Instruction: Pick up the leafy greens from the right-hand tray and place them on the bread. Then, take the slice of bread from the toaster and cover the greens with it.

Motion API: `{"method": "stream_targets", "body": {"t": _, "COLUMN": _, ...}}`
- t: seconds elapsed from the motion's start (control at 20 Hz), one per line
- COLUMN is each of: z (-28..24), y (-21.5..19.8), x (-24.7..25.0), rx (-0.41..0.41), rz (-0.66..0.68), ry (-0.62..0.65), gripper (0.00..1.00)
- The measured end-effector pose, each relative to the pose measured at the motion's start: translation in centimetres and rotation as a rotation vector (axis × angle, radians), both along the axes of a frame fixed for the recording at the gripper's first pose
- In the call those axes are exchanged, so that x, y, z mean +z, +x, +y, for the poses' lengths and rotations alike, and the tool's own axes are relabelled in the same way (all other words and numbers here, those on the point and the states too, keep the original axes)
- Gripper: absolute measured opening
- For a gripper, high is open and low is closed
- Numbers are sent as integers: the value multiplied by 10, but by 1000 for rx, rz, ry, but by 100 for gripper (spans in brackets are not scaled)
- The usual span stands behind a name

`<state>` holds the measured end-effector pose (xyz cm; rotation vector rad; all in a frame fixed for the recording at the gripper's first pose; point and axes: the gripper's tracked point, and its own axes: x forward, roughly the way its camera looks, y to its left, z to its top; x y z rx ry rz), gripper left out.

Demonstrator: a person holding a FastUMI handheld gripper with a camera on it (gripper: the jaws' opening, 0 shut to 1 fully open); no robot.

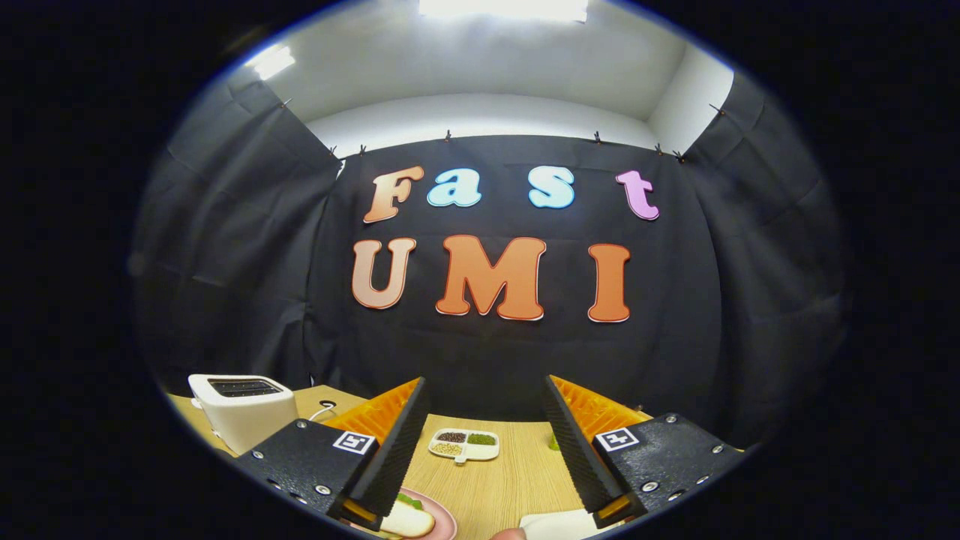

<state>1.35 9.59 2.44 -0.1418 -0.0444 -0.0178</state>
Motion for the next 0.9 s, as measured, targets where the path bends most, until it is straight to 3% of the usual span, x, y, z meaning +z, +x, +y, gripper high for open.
{"method": "stream_targets", "body": {"t": 0.9, "z": 11, "y": -3, "x": 6, "rx": 10, "rz": 10, "ry": 14, "gripper": 92}}
